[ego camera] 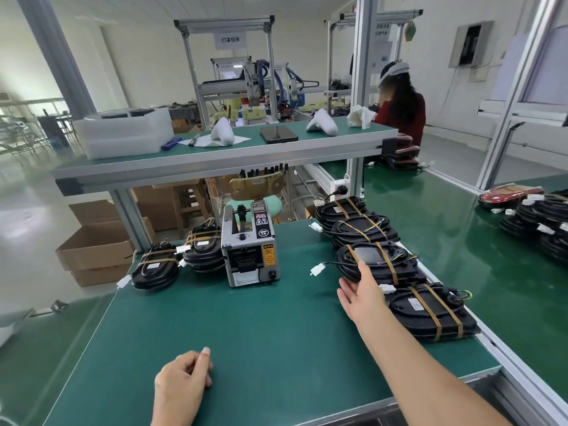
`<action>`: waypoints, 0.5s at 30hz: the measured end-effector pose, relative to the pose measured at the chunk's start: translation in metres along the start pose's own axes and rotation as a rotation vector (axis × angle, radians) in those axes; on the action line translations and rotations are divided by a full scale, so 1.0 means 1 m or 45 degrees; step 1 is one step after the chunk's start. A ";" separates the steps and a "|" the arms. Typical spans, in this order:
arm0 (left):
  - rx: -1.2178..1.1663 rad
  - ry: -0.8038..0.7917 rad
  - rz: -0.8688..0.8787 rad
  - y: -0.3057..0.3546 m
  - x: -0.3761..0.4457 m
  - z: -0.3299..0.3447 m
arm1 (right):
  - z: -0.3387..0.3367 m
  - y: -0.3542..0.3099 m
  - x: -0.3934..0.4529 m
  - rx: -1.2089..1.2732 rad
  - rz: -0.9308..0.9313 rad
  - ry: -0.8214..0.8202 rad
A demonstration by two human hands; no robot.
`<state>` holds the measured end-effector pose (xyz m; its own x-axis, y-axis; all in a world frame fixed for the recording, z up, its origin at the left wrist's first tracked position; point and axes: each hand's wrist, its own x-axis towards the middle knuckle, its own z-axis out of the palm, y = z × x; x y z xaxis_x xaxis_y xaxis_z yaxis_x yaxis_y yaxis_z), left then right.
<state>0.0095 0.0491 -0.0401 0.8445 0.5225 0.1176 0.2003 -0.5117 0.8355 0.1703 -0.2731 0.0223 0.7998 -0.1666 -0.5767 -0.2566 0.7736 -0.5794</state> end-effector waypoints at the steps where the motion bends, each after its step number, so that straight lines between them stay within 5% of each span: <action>1: 0.000 -0.003 -0.002 0.000 0.000 0.000 | -0.001 0.000 0.000 -0.001 -0.009 0.002; 9: -0.014 -0.005 -0.006 0.005 -0.002 -0.001 | -0.007 0.016 -0.001 -0.069 -0.200 0.059; 15: -0.019 -0.022 -0.011 0.002 -0.001 -0.001 | -0.010 0.039 -0.025 -0.590 -0.643 -0.160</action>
<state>0.0086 0.0485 -0.0383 0.8513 0.5149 0.1011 0.2003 -0.4970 0.8443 0.1344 -0.2447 0.0081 0.9318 -0.3434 -0.1172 -0.0197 0.2746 -0.9613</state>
